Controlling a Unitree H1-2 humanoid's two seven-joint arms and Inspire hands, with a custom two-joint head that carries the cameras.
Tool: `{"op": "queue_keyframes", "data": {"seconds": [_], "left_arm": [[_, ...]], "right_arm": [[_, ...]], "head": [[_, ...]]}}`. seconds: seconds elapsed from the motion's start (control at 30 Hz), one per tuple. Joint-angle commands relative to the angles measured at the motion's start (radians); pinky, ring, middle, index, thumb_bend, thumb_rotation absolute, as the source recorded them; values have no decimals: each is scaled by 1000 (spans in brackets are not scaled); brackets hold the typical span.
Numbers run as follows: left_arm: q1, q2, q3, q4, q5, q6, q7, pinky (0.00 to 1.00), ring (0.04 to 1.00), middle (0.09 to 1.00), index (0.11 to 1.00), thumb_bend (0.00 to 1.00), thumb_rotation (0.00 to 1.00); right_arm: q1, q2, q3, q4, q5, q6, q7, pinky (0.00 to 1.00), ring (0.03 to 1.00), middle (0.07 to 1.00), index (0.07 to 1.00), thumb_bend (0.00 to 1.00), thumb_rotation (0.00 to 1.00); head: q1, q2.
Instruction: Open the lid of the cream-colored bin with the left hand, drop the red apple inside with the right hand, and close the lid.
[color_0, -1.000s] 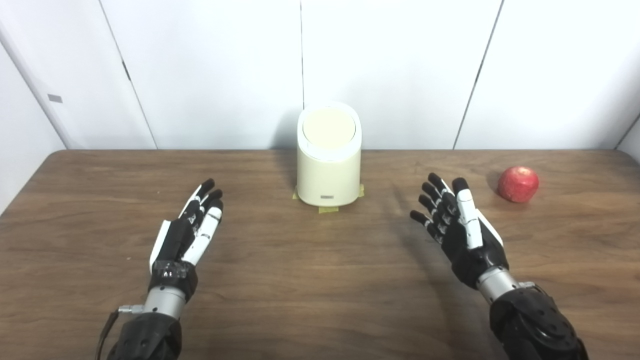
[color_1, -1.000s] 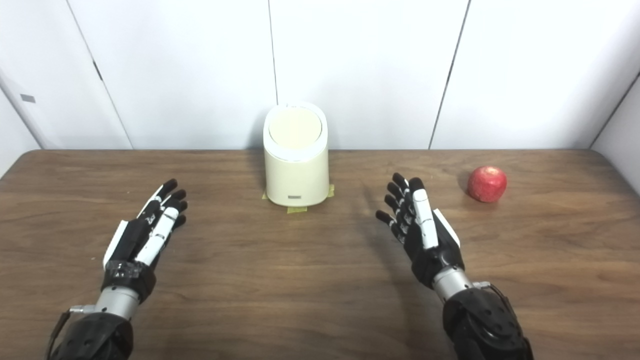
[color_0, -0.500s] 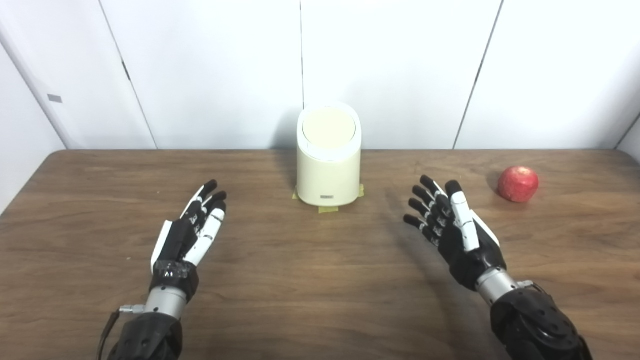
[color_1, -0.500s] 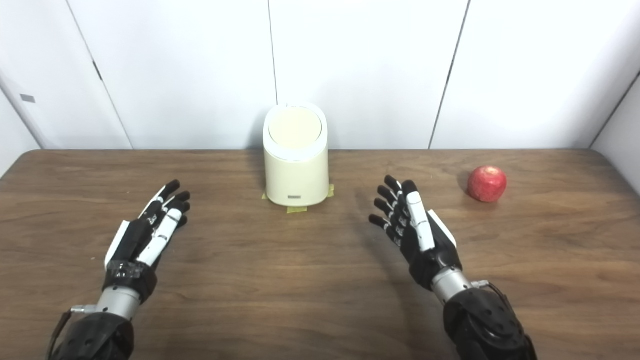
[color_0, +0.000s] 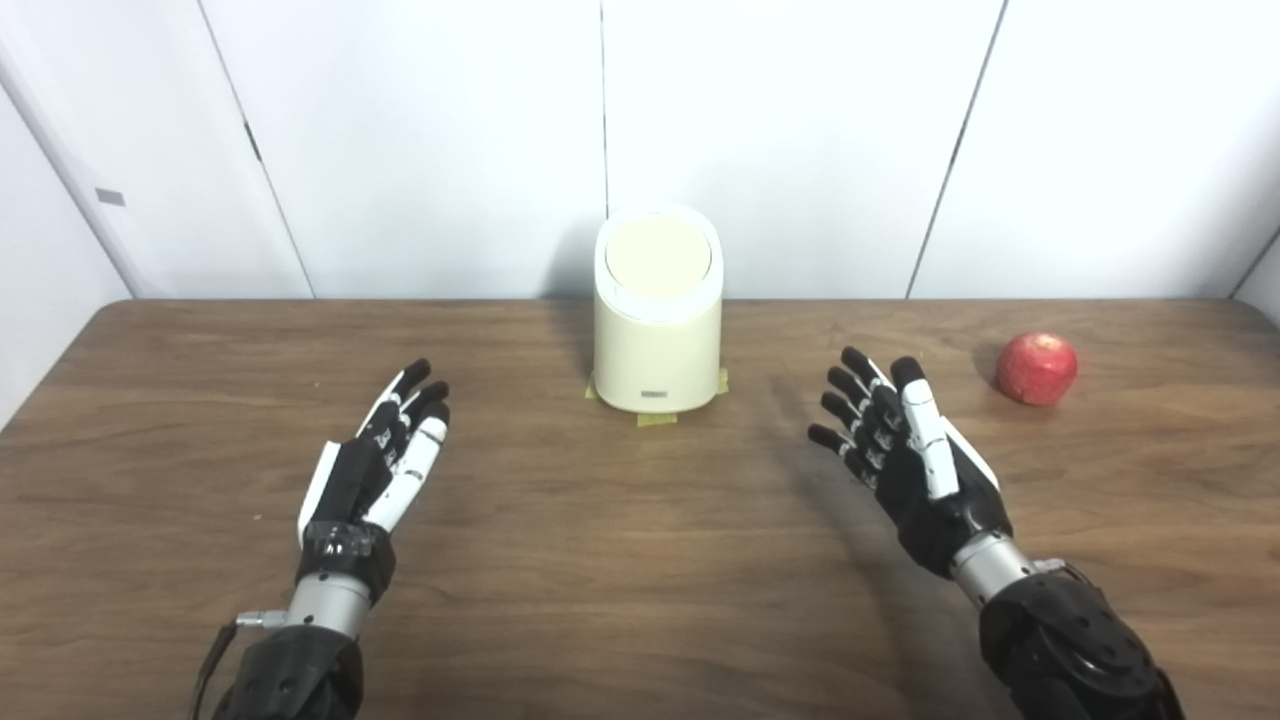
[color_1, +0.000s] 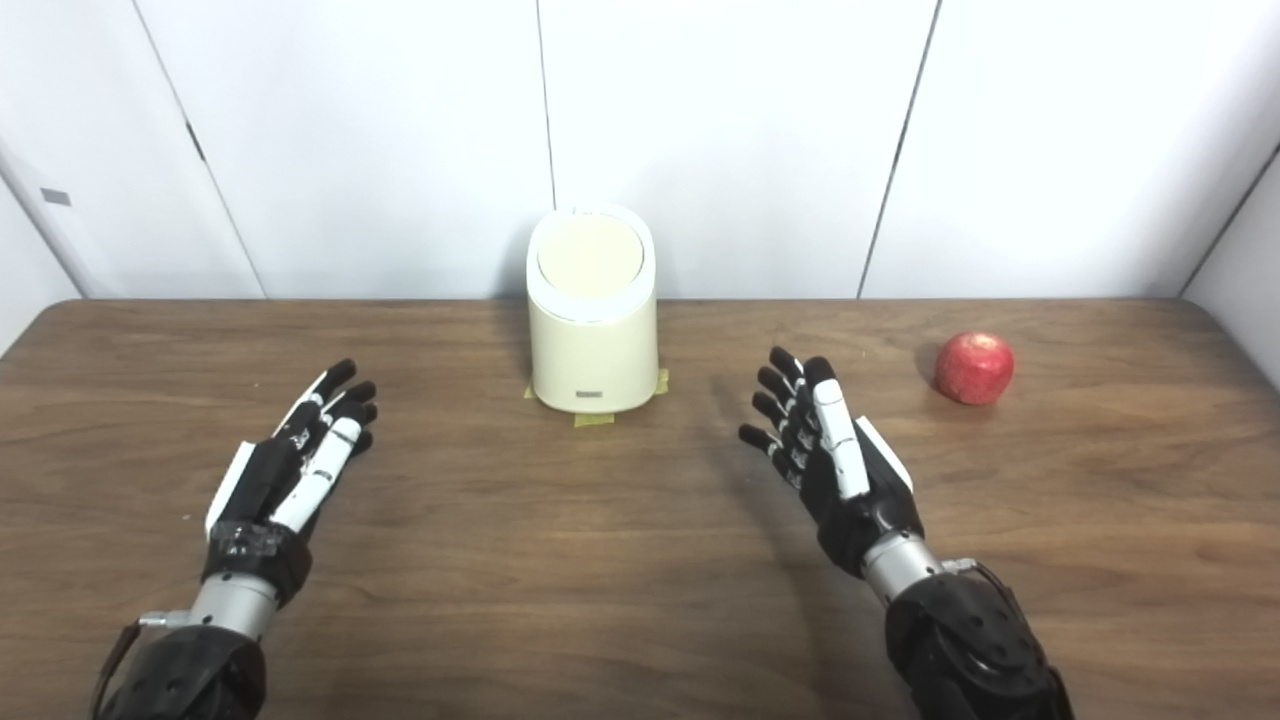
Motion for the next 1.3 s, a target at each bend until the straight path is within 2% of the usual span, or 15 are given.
{"op": "queue_keyframes", "data": {"seconds": [0.0, 0.2, 0.27, 0.37, 0.47, 0.6, 0.77, 0.9, 1.03, 1.1, 1.27], "left_arm": [[-17, 3, -1, -47, -17, -13, -6, 913, 919, 917, 963, 305, 492], [-49, 20, -31, -56, 10, 6, -10, 902, 920, 925, 966, 389, 387], [-83, 37, -43, -56, 28, 18, -11, 892, 922, 929, 979, 462, 397], [-144, 63, -57, -53, 75, 32, -3, 982, 923, 919, 973, 596, 455], [-213, 75, -45, -26, 51, 33, -7, 890, 915, 933, 980, 649, 411], [-307, 94, -36, 25, 44, 33, -9, 828, 902, 928, 981, 668, 334], [-427, 137, -60, 105, 73, 33, -31, 811, 897, 921, 980, 707, 329], [-531, 166, -93, 179, 152, 33, -88, 776, 887, 929, 982, 744, 298], [-638, 150, -96, 291, 214, 33, -148, 793, 904, 946, 986, 797, 275], [-694, 146, -110, 362, 277, 33, -188, 838, 916, 947, 981, 835, 266], [-801, 130, -130, 521, 352, 33, -257, 895, 927, 958, 976, 859, 170]], "right_arm": [[-28, -2, -9, -45, 1, -7, 3, 897, 977, 989, 991, 523, 1000], [-18, 4, -18, -48, -2, -9, 3, 876, 976, 990, 988, 529, 990], [-16, 8, -20, -45, -5, -11, 8, 878, 977, 990, 990, 518, 997], [-16, 11, -21, -40, -7, -11, 11, 891, 984, 995, 996, 508, 1000], [-16, 17, -24, -34, -14, -15, 12, 890, 983, 994, 995, 504, 1000], [-15, 28, -31, -23, -16, -25, 16, 895, 983, 994, 992, 506, 998], [-16, 38, -31, -8, -32, -39, 28, 890, 981, 994, 992, 509, 1000], [-17, 51, -37, -3, -43, -41, 26, 891, 982, 993, 989, 523, 985], [-19, 70, -45, -1, -47, -40, 26, 892, 980, 991, 983, 525, 966], [-19, 78, -46, -5, -53, -39, 25, 890, 979, 990, 982, 526, 963], [-24, 84, -38, -13, -74, -41, 29, 883, 980, 991, 983, 527, 978]], "head": [[-1, -3], [1, -21], [4, -29], [6, -36], [6, -42], [7, -50], [6, -61], [4, -65], [-2, -67], [-4, -66], [-4, -59]]}}
